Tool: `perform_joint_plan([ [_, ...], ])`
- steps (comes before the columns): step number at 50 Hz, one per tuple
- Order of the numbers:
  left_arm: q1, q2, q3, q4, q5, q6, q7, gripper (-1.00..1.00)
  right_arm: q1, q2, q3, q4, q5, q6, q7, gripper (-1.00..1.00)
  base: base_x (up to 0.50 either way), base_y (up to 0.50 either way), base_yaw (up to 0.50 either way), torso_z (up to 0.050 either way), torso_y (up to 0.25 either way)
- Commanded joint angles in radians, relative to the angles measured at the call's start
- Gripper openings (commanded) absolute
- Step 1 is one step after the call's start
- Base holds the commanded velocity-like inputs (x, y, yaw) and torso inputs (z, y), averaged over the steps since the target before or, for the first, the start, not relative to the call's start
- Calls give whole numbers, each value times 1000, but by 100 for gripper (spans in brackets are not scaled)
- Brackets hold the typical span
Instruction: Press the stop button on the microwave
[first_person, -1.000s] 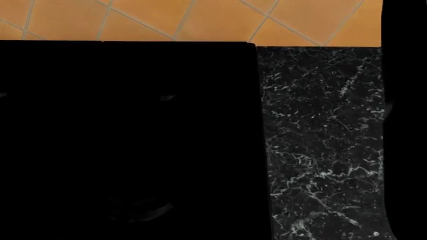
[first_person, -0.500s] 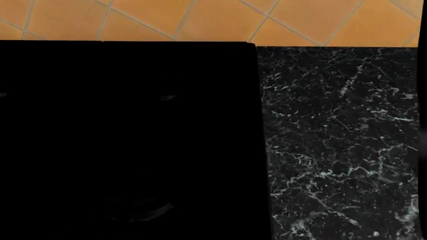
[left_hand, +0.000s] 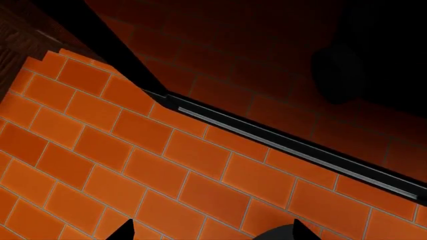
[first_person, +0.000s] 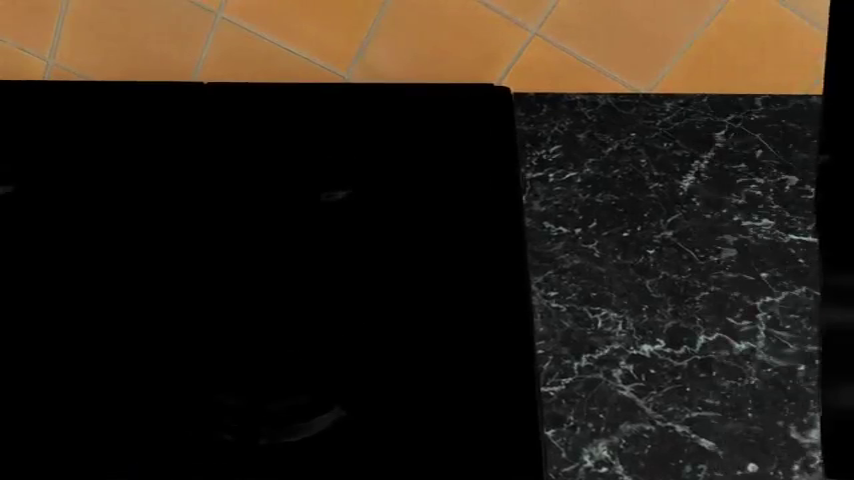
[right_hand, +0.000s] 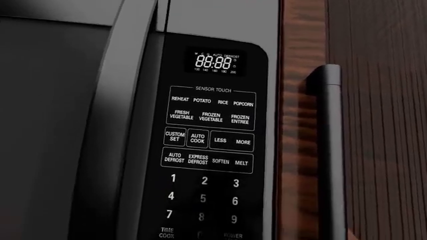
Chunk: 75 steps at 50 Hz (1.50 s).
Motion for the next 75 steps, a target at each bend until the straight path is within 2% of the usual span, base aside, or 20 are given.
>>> perform_joint_plan([
  [1, 0, 0, 0, 0, 0, 0, 0, 100, -42, 7, 15, -49, 46, 51, 64, -100, 0, 0, 0, 0, 0],
  [26, 0, 0, 0, 0, 0, 0, 0, 100, -114, 44, 19, -82, 85, 104, 162, -100, 0, 0, 0, 0, 0],
  [75, 0, 0, 0, 0, 0, 0, 0, 100, -86, 19, -173, 160, -129, -130, -160, -100, 0, 0, 0, 0, 0],
])
